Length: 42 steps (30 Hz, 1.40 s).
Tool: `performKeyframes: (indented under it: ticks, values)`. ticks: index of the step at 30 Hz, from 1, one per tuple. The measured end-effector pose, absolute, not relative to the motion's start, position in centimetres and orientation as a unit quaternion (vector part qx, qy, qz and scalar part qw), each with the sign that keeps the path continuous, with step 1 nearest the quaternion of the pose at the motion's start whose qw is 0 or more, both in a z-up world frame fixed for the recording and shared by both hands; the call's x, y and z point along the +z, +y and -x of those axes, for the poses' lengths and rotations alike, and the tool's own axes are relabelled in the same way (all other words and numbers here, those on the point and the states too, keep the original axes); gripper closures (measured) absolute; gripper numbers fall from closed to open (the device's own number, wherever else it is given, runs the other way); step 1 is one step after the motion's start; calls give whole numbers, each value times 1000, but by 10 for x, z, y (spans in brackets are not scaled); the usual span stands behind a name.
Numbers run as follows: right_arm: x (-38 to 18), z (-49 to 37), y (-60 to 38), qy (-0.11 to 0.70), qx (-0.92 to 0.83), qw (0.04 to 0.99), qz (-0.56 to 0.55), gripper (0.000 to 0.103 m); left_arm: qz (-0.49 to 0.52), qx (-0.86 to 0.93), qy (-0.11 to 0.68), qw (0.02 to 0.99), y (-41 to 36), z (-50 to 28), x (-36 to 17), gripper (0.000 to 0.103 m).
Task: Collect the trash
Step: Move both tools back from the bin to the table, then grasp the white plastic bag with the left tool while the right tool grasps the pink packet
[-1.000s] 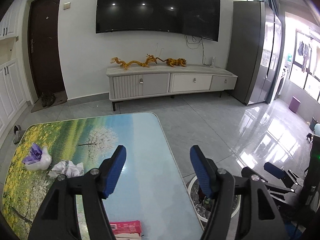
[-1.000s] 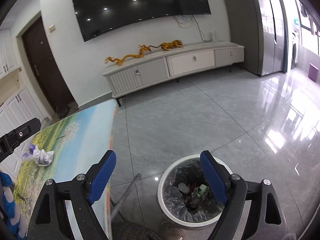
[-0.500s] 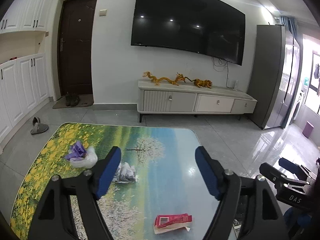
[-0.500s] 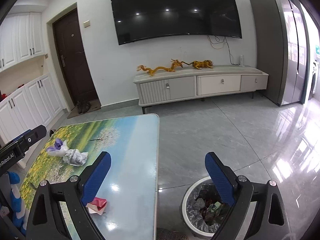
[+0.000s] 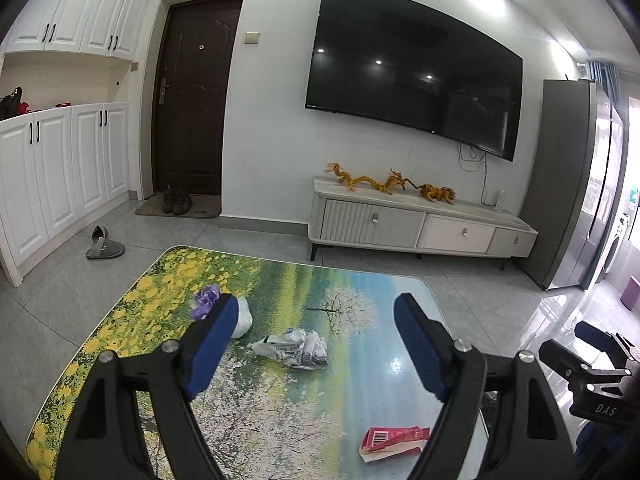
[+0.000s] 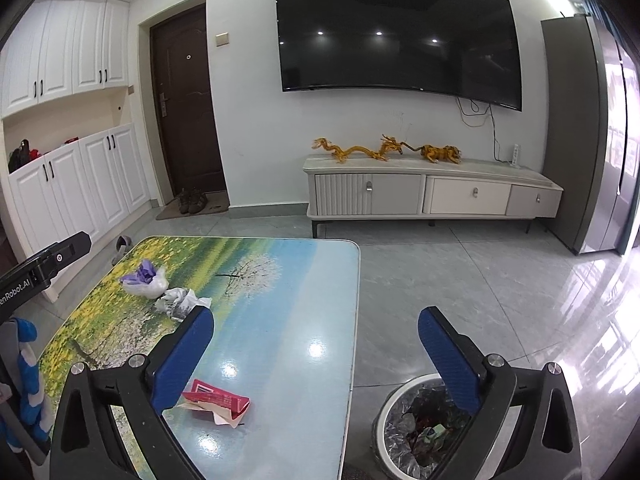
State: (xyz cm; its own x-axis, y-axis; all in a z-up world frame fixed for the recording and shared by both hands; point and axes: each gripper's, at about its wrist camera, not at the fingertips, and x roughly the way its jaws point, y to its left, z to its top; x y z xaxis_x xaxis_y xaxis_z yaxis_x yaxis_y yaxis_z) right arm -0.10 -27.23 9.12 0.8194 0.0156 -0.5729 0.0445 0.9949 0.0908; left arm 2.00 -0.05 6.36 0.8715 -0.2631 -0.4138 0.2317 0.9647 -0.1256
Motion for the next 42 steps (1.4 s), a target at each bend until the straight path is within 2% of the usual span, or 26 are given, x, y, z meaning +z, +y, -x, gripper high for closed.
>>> performKeyframes:
  ticks: [12, 21, 32, 36, 42]
  values:
    - [85, 0, -263, 313, 15, 948, -50, 0, 29, -115, 225, 967, 8, -18, 57, 24]
    - [63, -11, -250, 346, 76, 934, -39, 0, 11, -99, 283, 954, 20, -33, 21, 24]
    - [6, -25, -211, 414, 178, 892, -19, 0, 21, -94, 370, 924, 47, -53, -30, 24]
    - [-11, -32, -197, 430, 210, 878, -11, 1, 20, -132, 386, 913, 38, -67, -35, 24]
    - [-27, -42, -193, 442, 228, 867, -14, 5, -41, -188, 371, 908, 4, -96, -29, 24]
